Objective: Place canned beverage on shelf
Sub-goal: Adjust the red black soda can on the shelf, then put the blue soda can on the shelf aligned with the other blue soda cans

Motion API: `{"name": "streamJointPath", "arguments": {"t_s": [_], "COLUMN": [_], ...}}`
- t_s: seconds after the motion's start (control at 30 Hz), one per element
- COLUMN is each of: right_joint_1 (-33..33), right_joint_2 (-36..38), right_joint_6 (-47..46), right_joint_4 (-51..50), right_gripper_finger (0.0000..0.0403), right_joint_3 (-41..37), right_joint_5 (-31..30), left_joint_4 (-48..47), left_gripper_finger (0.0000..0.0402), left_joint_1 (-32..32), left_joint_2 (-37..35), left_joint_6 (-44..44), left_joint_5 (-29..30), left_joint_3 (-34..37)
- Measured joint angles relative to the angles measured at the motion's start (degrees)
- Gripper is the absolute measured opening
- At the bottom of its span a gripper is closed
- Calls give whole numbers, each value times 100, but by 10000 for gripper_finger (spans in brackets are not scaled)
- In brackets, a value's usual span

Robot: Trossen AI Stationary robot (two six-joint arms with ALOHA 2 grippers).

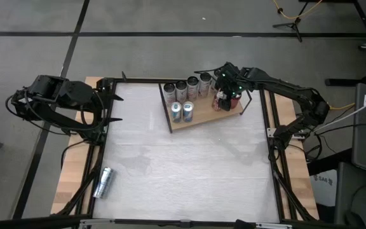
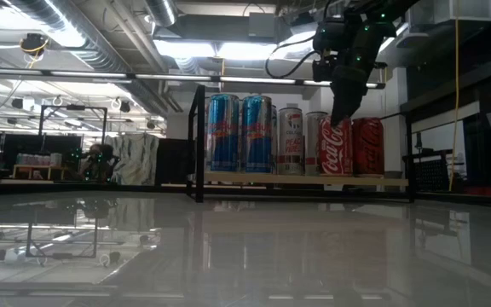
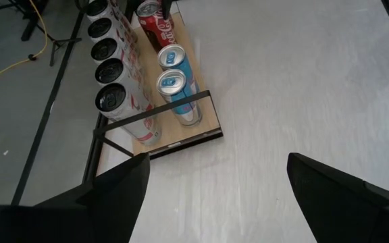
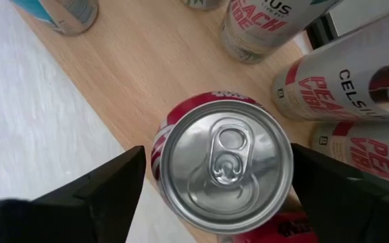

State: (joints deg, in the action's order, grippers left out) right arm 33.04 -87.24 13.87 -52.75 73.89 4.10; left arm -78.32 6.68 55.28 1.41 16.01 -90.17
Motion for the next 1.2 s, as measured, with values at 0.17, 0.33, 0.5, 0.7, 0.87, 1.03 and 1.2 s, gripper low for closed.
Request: {"name": "streamJointPath", "arguments": {"t_s": [0.17, 0.33, 0.5, 0.7, 0.87, 1.03, 1.2], "right_joint_1": [0, -3, -4, -10, -205, -693, -1430], "right_joint_2": [0, 89, 355, 798, 1107, 1263, 1258], "right_joint_6": [-4, -5, -7, -134, -769, -1562, -2207], "right_joint_4": [-2, -4, 8, 25, 40, 478, 1256], "right_gripper_finger": [346, 346, 347, 347, 347, 347, 347], "right_joint_3": [0, 0, 0, 0, 0, 0, 0], "right_joint_5": [2, 2, 4, 7, 109, 583, 903], "left_joint_4": [0, 0, -2, -54, -408, -590, -563], "left_gripper_finger": [341, 341, 341, 341, 341, 341, 341], "left_joint_1": [2, 0, 0, 0, 9, 177, 520], "left_joint_2": [-1, 0, 0, 1, 1, -1, 0], "left_joint_6": [1, -317, -841, -1714, -3071, -4091, -4850], "left_joint_5": [0, 0, -32, -263, -1155, -2171, -2113], "left_joint_3": [0, 0, 0, -1, -2, 35, 234]}}
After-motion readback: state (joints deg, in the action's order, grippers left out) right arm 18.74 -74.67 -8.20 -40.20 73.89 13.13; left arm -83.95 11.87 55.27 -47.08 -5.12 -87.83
